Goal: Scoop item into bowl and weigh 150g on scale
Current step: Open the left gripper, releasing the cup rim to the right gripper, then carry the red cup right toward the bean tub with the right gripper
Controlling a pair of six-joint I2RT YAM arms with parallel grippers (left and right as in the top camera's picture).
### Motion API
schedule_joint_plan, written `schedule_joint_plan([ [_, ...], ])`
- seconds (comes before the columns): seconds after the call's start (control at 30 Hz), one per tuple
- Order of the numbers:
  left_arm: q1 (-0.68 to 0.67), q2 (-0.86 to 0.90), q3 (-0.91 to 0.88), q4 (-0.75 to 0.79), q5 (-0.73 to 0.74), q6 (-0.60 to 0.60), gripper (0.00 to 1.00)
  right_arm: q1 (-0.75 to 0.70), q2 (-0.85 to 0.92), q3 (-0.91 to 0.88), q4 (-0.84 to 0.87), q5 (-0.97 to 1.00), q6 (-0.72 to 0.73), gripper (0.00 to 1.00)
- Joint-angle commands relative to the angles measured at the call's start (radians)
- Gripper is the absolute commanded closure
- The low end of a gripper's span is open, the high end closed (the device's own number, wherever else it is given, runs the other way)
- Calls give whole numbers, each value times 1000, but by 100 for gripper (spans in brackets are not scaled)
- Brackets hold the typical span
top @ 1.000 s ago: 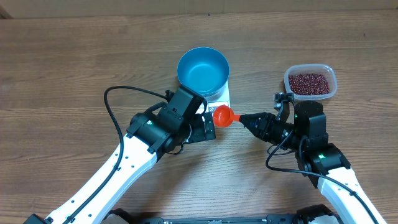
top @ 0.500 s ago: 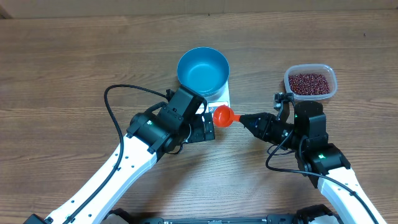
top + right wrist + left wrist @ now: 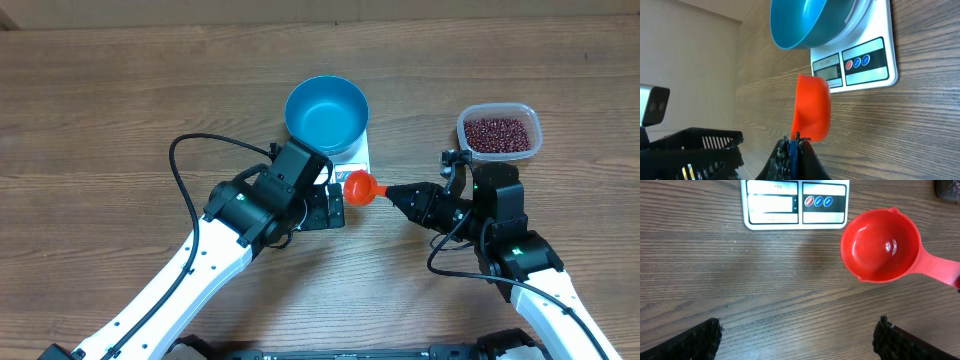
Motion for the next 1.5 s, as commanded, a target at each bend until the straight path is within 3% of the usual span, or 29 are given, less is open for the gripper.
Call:
schedule_joint_plan([
  [0.0, -5, 11, -3, 1, -14, 27, 0, -4, -5, 26, 5, 12, -12, 96],
  [0.9, -5, 11, -3, 34, -75, 27, 0, -23, -5, 28, -37, 46, -45, 96],
  [1.03, -5, 11, -3, 35, -89, 34, 0, -53, -5, 69, -140, 82, -85, 96],
  [1.27, -5, 11, -3, 35, -134, 63, 0, -67, -5, 245, -429, 311, -173, 96],
  [1.37, -5, 11, -3, 40, -148, 115, 14, -68, -5, 301, -489, 349, -195, 96],
  [1.47, -5, 12, -3, 53, -148, 187, 36, -68, -5, 336, -532, 403, -195, 96],
])
